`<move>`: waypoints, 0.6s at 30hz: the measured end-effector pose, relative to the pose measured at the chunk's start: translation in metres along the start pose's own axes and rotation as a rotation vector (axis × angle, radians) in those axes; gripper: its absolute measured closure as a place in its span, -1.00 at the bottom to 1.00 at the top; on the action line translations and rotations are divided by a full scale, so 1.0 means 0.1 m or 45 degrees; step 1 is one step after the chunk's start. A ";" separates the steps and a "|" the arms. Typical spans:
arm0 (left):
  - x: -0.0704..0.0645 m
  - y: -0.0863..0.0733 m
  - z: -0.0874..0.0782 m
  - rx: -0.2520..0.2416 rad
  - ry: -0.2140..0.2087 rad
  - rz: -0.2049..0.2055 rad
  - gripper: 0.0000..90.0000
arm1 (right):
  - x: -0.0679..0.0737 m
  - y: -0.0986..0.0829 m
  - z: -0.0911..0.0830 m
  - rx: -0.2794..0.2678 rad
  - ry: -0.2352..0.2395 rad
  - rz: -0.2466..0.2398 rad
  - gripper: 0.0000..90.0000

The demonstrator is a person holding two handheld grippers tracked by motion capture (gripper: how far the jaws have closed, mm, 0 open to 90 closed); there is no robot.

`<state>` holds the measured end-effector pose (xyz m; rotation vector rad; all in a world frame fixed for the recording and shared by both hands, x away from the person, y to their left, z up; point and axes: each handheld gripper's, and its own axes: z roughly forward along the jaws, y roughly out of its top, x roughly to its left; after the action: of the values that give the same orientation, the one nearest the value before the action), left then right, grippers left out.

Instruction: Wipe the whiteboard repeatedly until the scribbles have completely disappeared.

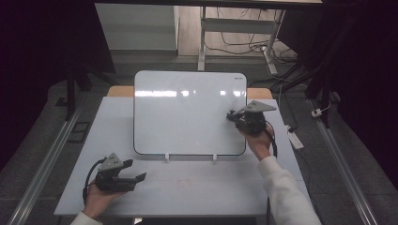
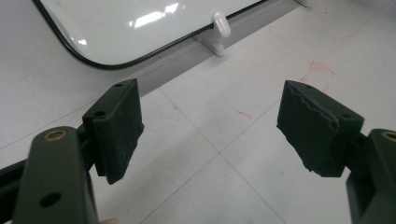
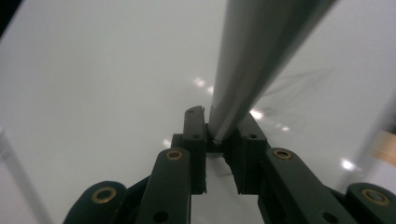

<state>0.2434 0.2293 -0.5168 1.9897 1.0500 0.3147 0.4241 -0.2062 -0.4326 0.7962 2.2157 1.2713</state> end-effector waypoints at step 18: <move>-0.02 0.00 0.01 0.001 -0.001 0.004 -0.48 | -0.36 0.31 0.02 -0.108 -0.188 0.063 0.73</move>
<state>0.2427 0.2273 -0.5165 1.9923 1.0472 0.3154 0.4595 -0.2169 -0.4028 0.8875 2.0241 1.2778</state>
